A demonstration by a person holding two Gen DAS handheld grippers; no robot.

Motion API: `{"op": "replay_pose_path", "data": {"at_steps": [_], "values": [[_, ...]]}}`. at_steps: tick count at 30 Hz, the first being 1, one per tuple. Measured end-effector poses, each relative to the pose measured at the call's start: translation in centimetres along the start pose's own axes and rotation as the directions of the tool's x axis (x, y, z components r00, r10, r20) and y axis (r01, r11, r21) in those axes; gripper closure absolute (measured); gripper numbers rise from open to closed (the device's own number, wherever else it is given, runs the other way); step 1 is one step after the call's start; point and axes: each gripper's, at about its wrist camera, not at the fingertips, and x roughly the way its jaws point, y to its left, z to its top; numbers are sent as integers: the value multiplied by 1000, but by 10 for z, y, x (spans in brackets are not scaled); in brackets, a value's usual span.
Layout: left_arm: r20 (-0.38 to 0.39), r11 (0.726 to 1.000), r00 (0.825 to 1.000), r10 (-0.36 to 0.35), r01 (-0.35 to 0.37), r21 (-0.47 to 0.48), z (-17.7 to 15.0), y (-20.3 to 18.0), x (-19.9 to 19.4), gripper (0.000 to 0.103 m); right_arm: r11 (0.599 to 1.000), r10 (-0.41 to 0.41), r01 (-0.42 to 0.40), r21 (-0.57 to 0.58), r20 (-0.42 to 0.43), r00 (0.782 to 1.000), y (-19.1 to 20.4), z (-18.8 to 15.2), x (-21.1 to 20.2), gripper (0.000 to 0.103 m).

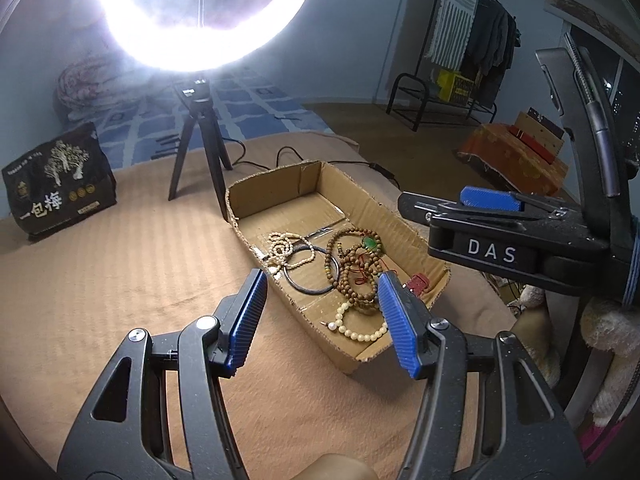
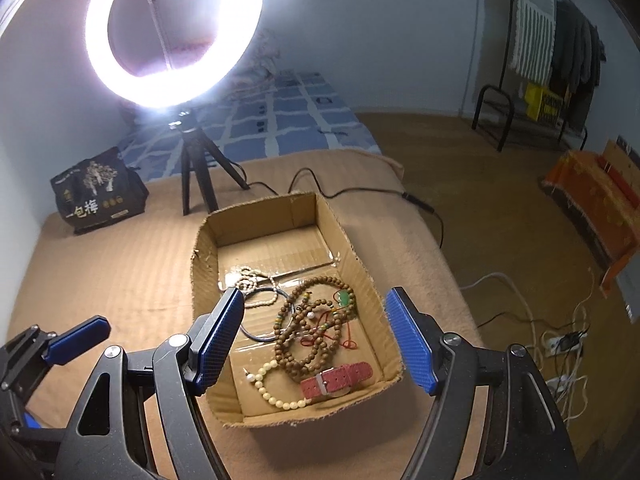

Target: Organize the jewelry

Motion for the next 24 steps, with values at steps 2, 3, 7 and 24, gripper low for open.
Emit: {"op": "replay_pose_path", "data": {"at_steps": [2, 3, 7, 24], "values": [[9, 1000, 1000, 6, -6, 8, -3, 0, -9, 43, 1000, -15, 16, -22, 16, 1000, 4, -1, -9, 30], [14, 1000, 1000, 10, -11, 13, -5, 1, -15, 43, 999, -22, 22, -28, 23, 999, 6, -2, -13, 30], [30, 1000, 999, 14, -14, 1, -10, 6, -35, 38, 999, -18, 19, -36, 45, 999, 9, -7, -30, 30], [131, 994, 986, 103, -106, 19, -37, 14, -113, 19, 999, -30, 36, -32, 172, 985, 26, -36, -98, 23]]}}
